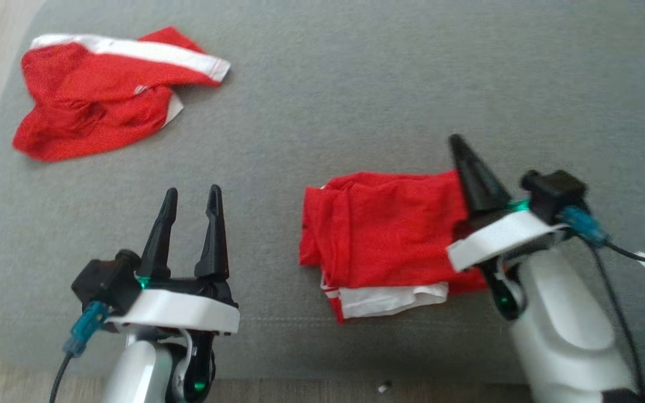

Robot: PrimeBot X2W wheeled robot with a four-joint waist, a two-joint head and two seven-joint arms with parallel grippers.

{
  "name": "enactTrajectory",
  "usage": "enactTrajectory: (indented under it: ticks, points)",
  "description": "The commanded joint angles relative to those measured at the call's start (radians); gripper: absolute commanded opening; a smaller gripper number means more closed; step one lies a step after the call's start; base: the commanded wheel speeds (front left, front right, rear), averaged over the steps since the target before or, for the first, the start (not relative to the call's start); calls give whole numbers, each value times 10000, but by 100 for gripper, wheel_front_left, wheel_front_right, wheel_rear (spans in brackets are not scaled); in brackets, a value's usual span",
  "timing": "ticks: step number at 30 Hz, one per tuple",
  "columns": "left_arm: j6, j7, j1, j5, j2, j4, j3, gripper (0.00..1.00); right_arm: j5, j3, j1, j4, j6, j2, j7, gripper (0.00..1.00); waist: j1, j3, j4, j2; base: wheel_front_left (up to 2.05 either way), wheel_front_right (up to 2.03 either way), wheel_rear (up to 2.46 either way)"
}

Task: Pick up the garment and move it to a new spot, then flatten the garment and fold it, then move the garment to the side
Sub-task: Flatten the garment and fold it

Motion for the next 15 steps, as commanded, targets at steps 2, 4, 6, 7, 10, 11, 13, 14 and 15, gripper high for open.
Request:
enactTrajectory:
  ticks: [2,4,6,7,10,11,13,14,15]
  points:
    - [-56,-122,-222,127,24,-302,389,100,-226,-311,383,-899,63,-56,-33,0,0,-422,-474,0,0,0,0]
    - [-74,-122,-195,162,24,-310,411,100,-420,-779,682,-1486,63,-101,104,0,0,-546,-674,0,0,0,0]
    - [-83,-122,-176,207,24,-317,449,100,-546,-1242,986,-2055,63,-62,304,0,0,-648,-871,0,0,0,0]
    - [-65,-122,-144,199,24,-329,487,100,-600,-1395,1132,-2338,63,-22,397,0,0,-714,-982,0,0,0,0]
    - [-73,-122,-7,222,24,-384,538,100,-753,-1707,1550,-3178,63,98,635,0,0,-819,-1228,0,0,0,0]
    - [-76,-122,28,234,24,-401,545,100,-807,-1813,1685,-3432,63,129,701,0,0,-827,-1281,0,0,0,0]
    - [-72,-122,120,242,24,-418,577,100,-917,-2016,2000,-3804,63,186,862,0,0,-887,-1364,0,0,0,0]
    - [-75,-122,193,233,24,-414,582,100,-984,-2101,2173,-3939,63,210,944,0,0,-939,-1393,0,0,0,0]
    - [-97,-122,283,226,24,-386,568,100,-1025,-2189,2332,-4075,63,236,1001,0,0,-977,-1417,0,0,0,0]
